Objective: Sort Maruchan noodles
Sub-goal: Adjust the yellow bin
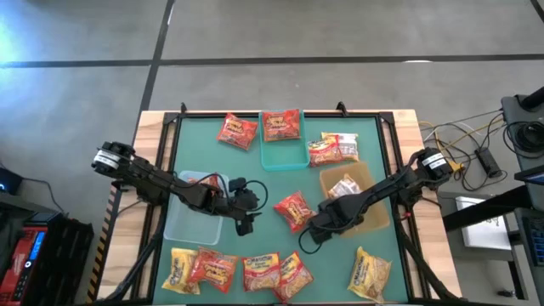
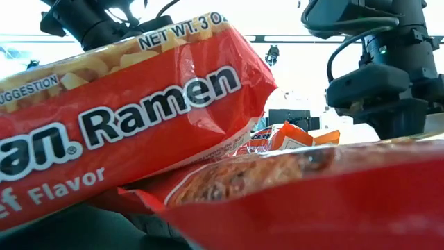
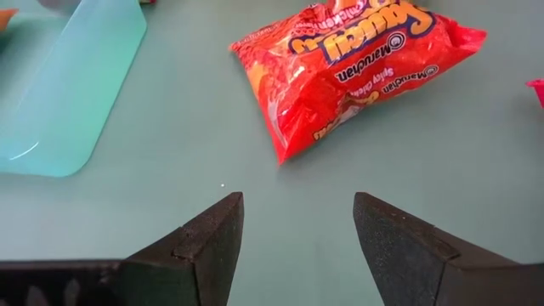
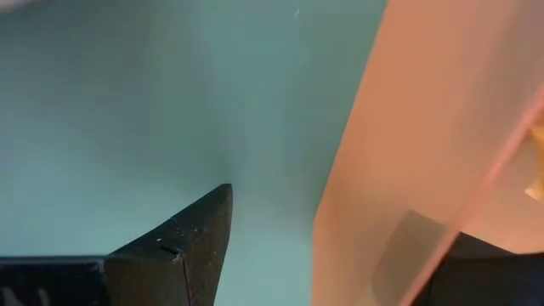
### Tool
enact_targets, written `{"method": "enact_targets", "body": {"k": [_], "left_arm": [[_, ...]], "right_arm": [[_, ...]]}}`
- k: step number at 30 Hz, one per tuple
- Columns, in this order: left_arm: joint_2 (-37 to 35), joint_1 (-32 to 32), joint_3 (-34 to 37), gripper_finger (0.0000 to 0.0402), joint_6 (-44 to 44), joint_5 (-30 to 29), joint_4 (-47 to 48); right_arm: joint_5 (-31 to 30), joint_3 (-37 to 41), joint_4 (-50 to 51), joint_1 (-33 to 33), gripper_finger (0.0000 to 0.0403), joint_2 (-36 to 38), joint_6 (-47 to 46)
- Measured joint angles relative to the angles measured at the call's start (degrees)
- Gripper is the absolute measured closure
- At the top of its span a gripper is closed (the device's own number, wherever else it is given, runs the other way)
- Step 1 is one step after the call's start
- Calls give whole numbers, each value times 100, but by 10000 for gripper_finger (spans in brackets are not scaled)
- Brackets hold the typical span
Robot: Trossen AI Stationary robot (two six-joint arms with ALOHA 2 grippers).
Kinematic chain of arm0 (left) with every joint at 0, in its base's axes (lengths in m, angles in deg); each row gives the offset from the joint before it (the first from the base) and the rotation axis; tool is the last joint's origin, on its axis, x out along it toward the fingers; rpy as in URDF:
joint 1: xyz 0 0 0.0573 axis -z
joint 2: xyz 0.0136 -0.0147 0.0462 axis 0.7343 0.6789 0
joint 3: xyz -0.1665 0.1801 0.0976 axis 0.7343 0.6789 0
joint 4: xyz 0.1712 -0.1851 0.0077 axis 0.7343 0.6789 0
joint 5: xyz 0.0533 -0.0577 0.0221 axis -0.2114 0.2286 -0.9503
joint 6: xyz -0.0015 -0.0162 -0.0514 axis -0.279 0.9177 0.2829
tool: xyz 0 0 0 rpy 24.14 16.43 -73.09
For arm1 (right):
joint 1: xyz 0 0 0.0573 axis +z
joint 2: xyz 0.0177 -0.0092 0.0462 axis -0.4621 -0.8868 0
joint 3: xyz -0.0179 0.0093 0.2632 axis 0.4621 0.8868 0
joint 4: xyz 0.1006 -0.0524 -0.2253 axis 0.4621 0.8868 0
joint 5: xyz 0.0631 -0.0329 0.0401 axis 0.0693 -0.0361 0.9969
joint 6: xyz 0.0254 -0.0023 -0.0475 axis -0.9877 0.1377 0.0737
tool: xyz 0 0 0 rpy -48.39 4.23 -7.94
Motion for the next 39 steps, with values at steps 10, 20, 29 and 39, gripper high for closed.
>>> {"method": "enact_targets", "body": {"k": [10,20,29,39], "left_arm": [[0,0,-1,194,1,-5,-13],[0,1,-7,194,-19,-5,-13],[0,0,-7,194,-19,-5,-54],[0,0,-7,194,-102,-5,-54]], "right_arm": [[-43,-512,189,-132,179,3,803],[-1527,-1587,2064,-316,179,11,1302],[-3399,-1839,1978,-829,179,0,2370],[-3886,-1437,1695,-1590,179,-7,2909]]}}
